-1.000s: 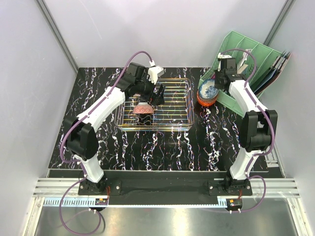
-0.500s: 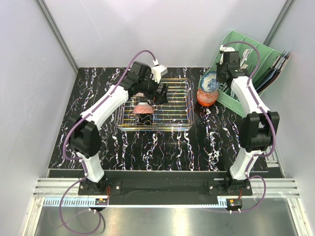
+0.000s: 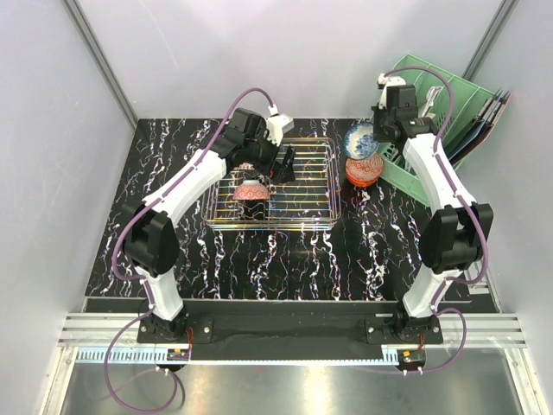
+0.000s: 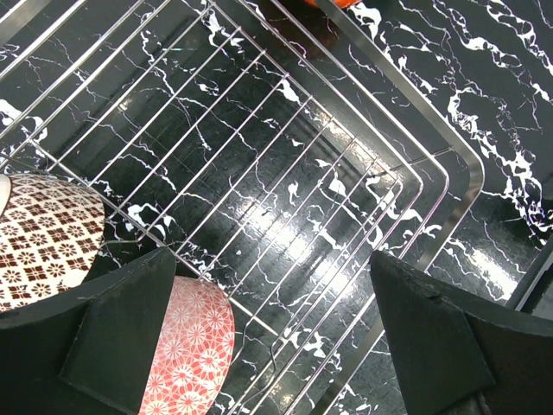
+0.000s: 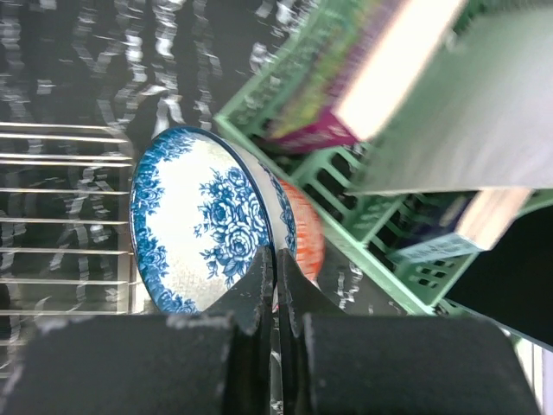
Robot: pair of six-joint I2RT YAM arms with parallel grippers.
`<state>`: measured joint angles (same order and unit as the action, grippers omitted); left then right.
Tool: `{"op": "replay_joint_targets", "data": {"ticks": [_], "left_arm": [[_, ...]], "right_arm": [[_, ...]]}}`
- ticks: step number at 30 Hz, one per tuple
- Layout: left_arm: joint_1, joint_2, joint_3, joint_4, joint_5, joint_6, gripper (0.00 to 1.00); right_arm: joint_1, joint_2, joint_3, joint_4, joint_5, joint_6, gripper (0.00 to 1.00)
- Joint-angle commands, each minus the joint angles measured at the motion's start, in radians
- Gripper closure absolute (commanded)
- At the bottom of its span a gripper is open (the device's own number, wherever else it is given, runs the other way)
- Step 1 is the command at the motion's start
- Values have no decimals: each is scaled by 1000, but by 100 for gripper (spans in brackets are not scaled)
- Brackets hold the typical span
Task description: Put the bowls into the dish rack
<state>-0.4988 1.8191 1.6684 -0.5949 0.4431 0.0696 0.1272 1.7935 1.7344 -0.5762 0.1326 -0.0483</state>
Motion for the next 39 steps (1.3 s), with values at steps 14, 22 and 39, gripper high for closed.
{"op": "replay_joint_targets", "data": {"ticks": [14,22,39], "left_arm": [[34,20,-22,302,-44,-181,1],[43,95,8,357,-44,-257,2],[42,128,19,422,32,-326,25]], "right_arm": [[221,-152,37,32,-71,-7,100],[275,-154,-13,32,-128,5,100],[336,-137,-19,35,-157,8,100]]}}
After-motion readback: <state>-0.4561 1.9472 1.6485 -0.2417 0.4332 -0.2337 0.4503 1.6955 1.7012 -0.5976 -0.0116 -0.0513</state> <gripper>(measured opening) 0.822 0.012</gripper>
